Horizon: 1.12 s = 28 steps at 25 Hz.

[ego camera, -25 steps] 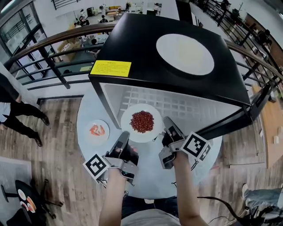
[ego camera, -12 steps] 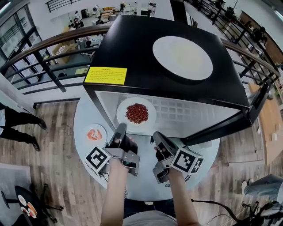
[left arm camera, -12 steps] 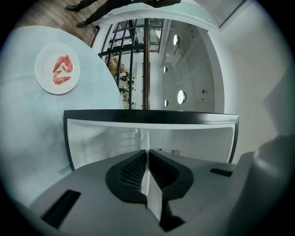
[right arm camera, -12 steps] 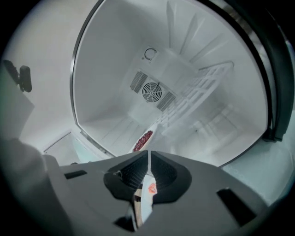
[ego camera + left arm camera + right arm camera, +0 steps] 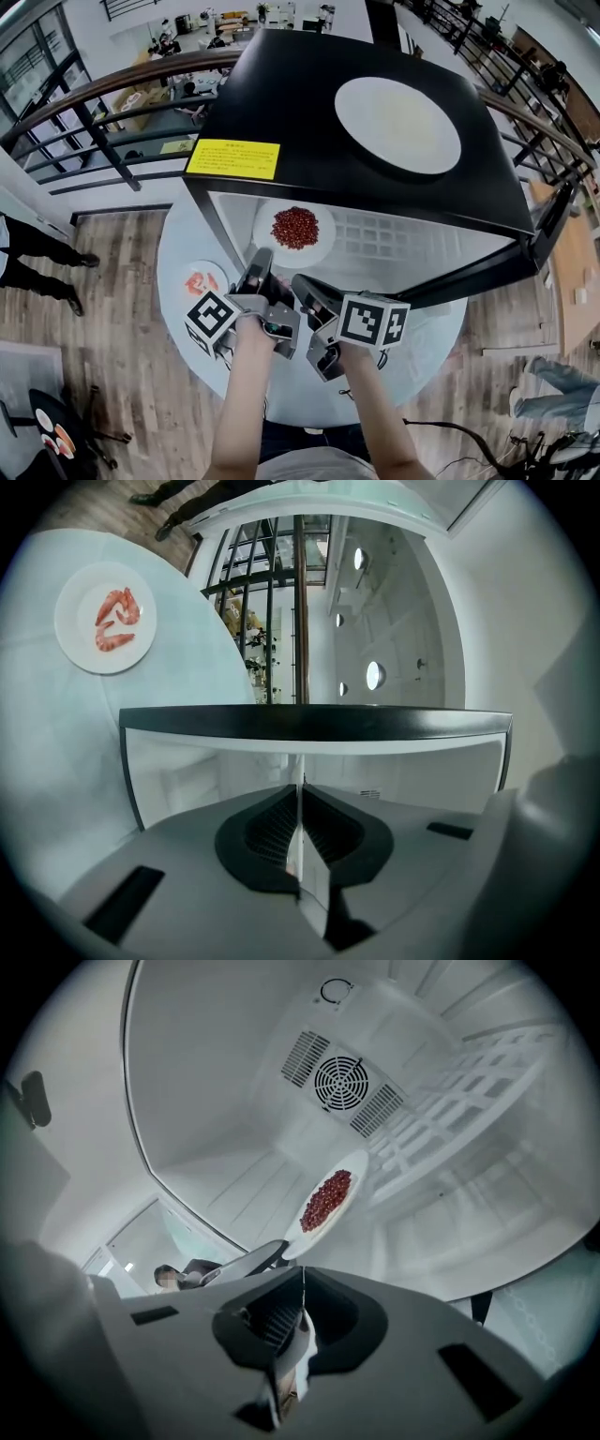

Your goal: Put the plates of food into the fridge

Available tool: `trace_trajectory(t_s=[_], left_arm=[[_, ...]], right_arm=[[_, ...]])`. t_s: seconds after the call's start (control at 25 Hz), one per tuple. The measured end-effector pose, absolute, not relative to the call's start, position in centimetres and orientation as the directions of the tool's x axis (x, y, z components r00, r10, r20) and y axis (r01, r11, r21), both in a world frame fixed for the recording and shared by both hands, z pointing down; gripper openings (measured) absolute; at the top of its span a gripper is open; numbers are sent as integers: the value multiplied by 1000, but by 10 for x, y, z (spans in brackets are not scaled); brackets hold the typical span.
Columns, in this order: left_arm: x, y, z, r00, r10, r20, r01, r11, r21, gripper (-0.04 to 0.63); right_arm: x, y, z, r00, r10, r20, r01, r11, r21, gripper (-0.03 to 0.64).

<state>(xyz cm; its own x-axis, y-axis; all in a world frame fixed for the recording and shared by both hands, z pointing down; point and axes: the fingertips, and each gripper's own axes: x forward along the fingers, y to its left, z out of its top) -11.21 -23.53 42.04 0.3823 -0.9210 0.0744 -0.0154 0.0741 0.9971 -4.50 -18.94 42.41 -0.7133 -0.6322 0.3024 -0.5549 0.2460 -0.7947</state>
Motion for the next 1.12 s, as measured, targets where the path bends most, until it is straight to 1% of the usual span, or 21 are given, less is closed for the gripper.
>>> trace_trajectory(t_s=[0.4, 0.6, 0.8, 1.12], left_arm=[[-112, -247, 420, 436, -896, 85, -7, 91, 996, 18], [-112, -250, 419, 442, -894, 70, -5, 75, 997, 18], [-111, -239, 416, 458, -887, 61, -30, 54, 998, 20], [-113, -207, 411, 478, -878, 35, -69, 2, 998, 18]], right_arm=[[-51, -201, 422, -716, -612, 336, -585, 264, -767, 14], [-55, -205, 422, -726, -600, 337, -576, 261, -775, 14], [-54, -211, 424, -725, -616, 308, -543, 236, -806, 14], [-45, -233, 424, -697, -647, 310, -562, 225, -796, 14]])
